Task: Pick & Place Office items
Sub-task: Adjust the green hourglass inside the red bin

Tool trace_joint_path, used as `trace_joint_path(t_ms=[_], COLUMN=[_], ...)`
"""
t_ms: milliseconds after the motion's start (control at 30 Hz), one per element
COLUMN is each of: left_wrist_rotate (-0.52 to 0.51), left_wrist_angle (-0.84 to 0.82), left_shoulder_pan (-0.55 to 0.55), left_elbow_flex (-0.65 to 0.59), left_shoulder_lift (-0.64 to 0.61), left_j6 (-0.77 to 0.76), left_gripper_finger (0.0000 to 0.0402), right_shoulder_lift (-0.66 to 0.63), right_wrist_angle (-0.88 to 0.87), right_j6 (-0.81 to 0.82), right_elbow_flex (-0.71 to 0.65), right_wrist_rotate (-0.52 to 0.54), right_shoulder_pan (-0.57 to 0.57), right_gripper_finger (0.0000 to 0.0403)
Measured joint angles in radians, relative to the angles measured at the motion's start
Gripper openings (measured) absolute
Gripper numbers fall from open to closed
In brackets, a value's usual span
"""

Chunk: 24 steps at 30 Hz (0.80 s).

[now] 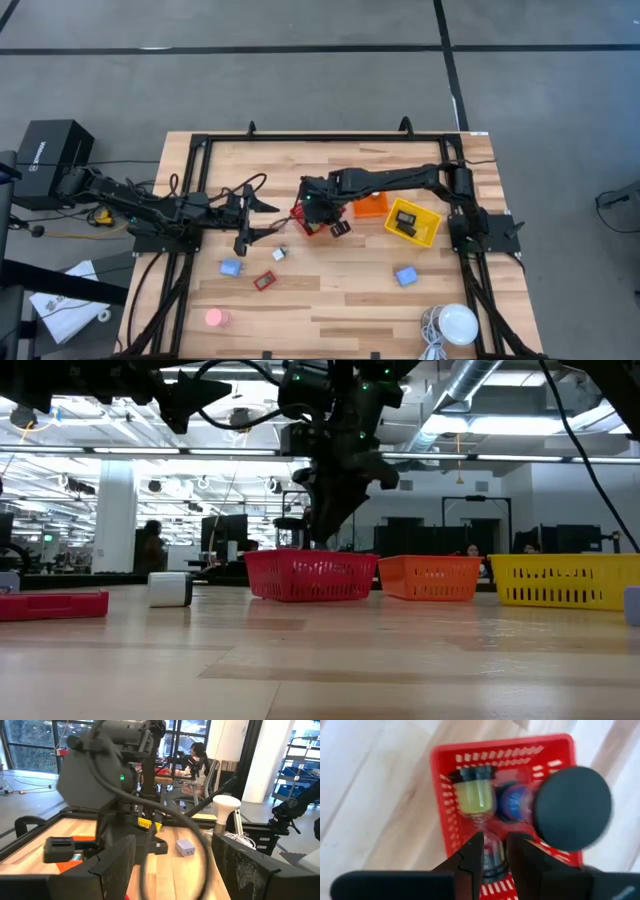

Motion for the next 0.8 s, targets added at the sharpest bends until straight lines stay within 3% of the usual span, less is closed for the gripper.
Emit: trace_joint_path(t_ms=[400,800], left_wrist_rotate=[0.0,0.0], left_wrist_angle=[0.007,0.007], left_shoulder_pan=[-0.001,-0.001], left_elbow_flex=[0.0,0.0], left_shoulder_lift=[0.0,0.0], left_j6=[0.0,0.0], left_gripper_finger=[0.0259,0.0259], right_shoulder_lift=[0.0,0.001], right_wrist_angle=[0.029,0.062], right_j6=[-0.006,-0.011], right_elbow_flex=[-0.026,-0.06], right_wrist_rotate=[-0.001,-0.001], right_shoulder_pan=[-0.005,-0.007], right_gripper_finger=[0.0091,0.0198])
